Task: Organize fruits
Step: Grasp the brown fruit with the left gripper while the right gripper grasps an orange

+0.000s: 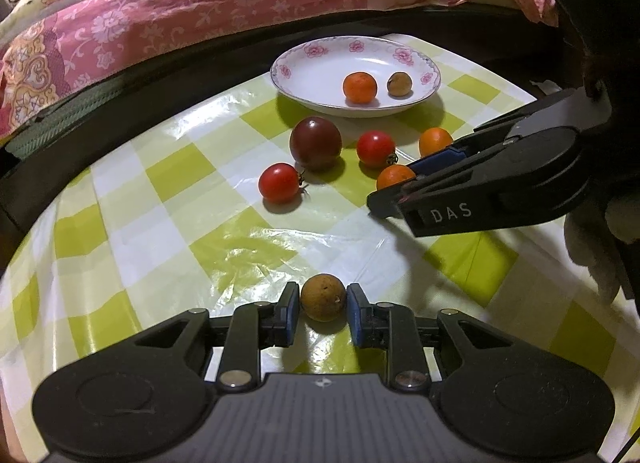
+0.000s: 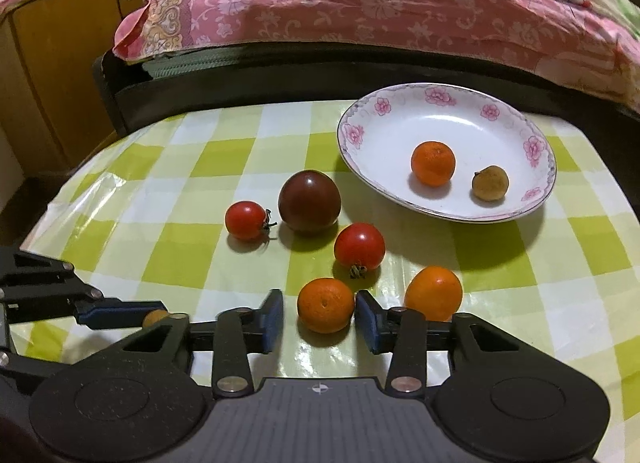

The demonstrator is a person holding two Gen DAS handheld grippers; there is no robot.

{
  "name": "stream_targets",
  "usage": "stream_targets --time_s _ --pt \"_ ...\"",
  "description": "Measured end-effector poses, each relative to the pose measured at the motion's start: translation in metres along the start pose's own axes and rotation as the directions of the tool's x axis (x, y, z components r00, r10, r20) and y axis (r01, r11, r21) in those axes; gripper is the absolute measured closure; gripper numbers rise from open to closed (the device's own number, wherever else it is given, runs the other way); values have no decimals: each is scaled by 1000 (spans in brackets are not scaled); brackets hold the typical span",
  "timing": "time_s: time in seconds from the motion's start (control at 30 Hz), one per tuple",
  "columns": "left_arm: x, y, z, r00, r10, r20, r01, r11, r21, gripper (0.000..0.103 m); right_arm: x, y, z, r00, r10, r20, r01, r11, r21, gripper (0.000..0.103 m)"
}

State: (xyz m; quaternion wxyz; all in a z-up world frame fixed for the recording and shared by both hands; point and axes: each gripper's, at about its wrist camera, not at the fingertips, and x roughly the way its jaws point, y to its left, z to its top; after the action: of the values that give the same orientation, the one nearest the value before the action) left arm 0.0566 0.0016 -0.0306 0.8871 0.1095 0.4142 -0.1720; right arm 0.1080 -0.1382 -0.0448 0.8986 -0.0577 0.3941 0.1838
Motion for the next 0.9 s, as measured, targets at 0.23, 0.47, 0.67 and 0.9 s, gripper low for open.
stream_targets --time_s 0.23,0.47,0.67,0.9 --pt "0 2 2 1000 4 -15 -4 1000 -18 67 -4 -4 0 1000 0 -11 0 1000 -1 78" --pt "-3 0 1 999 -40 -34 38 998 -48 70 -26 -9 -10 999 -31 -36 30 999 -11 78" --pt "0 -9 4 998 -60 -20 60 998 -21 70 -32 -7 -20 995 -76 -60 74 997 -24 78" --pt "3 -12 5 999 -46 -18 46 999 9 68 -31 -10 -24 996 -72 -61 71 997 -14 76"
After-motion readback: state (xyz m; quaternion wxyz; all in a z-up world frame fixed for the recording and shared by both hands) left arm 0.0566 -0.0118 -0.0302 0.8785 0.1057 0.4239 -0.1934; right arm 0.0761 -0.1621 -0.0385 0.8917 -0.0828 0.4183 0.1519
